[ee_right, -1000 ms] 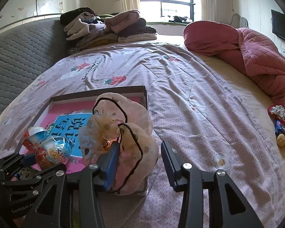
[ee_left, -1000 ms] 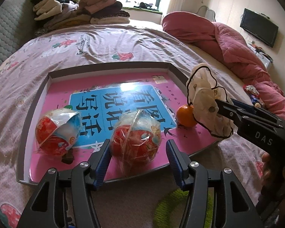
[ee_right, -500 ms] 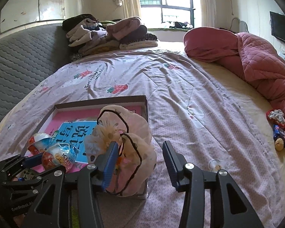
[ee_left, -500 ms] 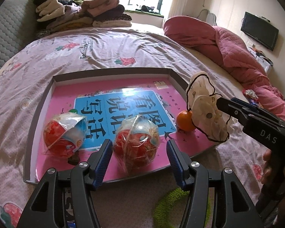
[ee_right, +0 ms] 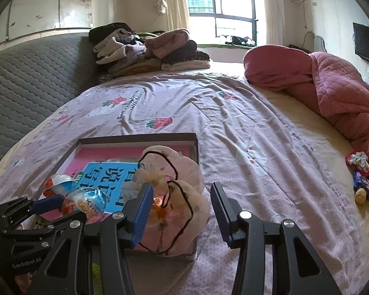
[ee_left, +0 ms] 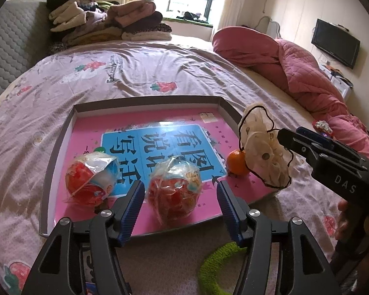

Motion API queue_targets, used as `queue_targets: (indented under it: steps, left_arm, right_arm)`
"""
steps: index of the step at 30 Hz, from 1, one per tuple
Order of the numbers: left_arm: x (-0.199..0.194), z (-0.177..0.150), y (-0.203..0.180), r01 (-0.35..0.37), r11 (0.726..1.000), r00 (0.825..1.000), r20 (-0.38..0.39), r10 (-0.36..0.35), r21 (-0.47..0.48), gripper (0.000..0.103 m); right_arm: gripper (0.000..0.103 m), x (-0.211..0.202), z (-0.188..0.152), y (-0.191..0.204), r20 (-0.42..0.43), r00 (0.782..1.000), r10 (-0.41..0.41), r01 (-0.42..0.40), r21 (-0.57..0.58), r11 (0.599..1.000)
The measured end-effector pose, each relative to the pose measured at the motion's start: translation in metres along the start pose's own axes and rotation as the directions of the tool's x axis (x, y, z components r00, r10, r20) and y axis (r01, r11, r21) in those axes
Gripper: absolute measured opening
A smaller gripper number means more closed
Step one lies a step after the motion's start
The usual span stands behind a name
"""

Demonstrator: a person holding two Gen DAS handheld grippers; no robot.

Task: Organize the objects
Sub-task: 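Withdraw both tools from the tray toward the walnut and orange beside it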

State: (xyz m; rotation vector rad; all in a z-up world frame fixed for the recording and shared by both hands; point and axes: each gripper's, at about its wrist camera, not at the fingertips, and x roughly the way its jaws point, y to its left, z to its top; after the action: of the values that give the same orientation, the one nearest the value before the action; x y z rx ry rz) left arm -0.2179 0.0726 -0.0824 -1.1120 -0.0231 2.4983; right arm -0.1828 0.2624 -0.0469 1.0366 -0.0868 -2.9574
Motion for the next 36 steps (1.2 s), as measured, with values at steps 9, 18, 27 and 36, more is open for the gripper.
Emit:
queue_targets:
  steps: [9,18,27,36]
  left_arm:
    - [-0.007,-0.001,-0.005,0.0,1.0,1.0,0.009,0.0,0.013,0.065]
    - [-0.014,0.001,-0.002,-0.007,1.0,1.0,0.019,0.007,0.004,0.067]
    - [-0.024,-0.001,-0.004,-0.019,1.0,0.999,0.034,0.019,0.006,0.071]
    - [-0.042,0.0,0.003,-0.05,0.998,0.996,0.073,0.052,-0.023,0.072]
  right_arm:
    - [0.048,-0.001,0.001,0.001,0.01,1.0,0.004,-0.004,-0.009,1.0]
    - [0.048,-0.003,0.0,0.004,0.014,1.0,0.015,-0.015,-0.022,1.0]
    - [0.048,-0.005,0.001,0.005,0.019,1.0,0.025,-0.025,-0.025,0.999]
    - [0.048,-0.008,0.001,0.009,0.024,0.999,0.04,-0.04,-0.033,0.999]
